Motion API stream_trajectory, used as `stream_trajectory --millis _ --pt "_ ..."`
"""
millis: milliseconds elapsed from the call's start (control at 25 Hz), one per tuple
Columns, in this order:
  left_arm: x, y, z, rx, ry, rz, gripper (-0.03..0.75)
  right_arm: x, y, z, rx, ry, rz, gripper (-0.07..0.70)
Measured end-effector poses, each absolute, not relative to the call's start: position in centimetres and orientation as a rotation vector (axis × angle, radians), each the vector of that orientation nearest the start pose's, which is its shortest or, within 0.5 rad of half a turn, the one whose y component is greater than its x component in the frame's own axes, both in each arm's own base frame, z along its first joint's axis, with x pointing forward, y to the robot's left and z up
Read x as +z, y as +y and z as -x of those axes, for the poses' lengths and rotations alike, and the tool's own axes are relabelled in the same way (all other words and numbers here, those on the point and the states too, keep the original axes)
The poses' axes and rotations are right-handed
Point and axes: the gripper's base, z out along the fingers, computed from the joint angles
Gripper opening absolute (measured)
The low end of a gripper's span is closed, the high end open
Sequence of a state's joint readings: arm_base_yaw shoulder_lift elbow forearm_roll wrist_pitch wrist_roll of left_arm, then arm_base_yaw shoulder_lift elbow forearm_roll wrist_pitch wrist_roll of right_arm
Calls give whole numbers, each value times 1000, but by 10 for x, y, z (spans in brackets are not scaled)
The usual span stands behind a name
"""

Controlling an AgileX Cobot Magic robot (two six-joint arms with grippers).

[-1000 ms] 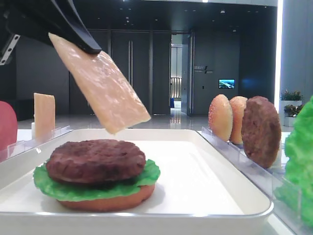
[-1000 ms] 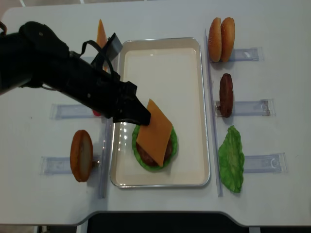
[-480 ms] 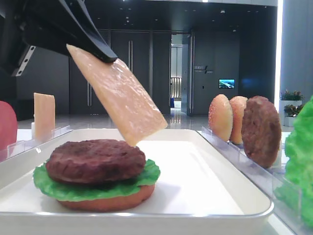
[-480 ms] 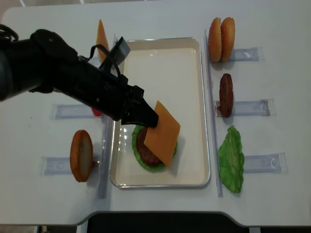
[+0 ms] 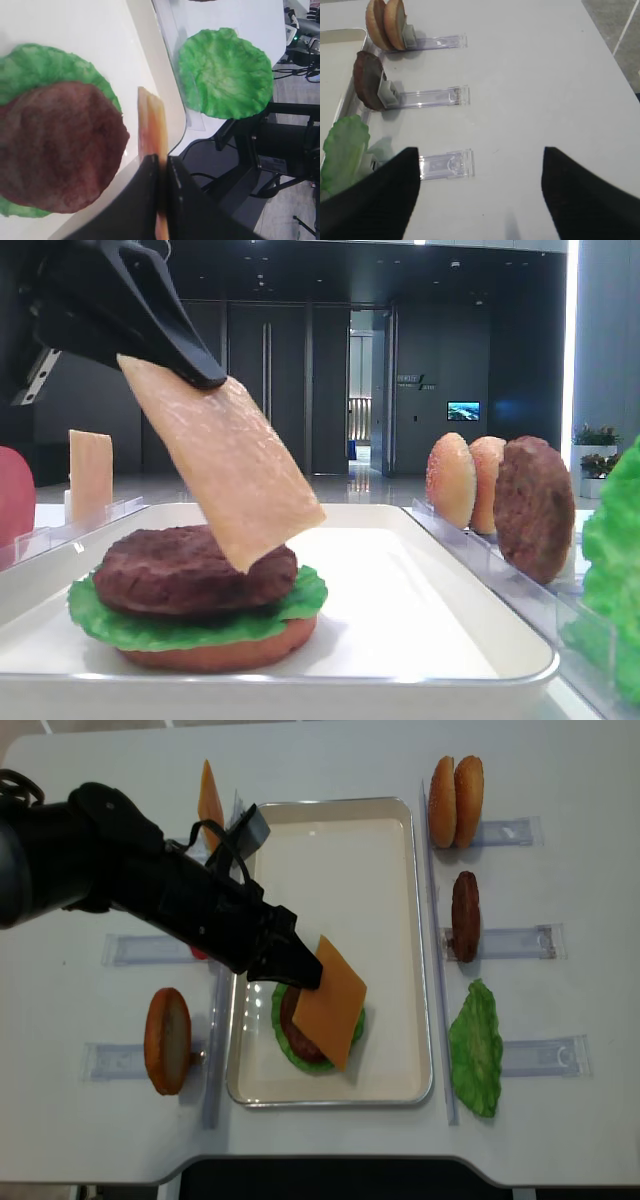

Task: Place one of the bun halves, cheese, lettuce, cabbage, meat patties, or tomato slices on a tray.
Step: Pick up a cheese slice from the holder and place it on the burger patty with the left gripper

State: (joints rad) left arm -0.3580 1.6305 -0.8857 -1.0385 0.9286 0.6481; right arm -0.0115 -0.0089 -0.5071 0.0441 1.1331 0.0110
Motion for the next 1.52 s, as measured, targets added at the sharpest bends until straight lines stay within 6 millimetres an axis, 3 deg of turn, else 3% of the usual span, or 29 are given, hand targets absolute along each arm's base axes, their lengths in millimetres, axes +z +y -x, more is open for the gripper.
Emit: stream_trajectory --millis 1520 --pt "191 -150 -250 -991 2876 -445 17 273 4 10 53 2100 -19 479"
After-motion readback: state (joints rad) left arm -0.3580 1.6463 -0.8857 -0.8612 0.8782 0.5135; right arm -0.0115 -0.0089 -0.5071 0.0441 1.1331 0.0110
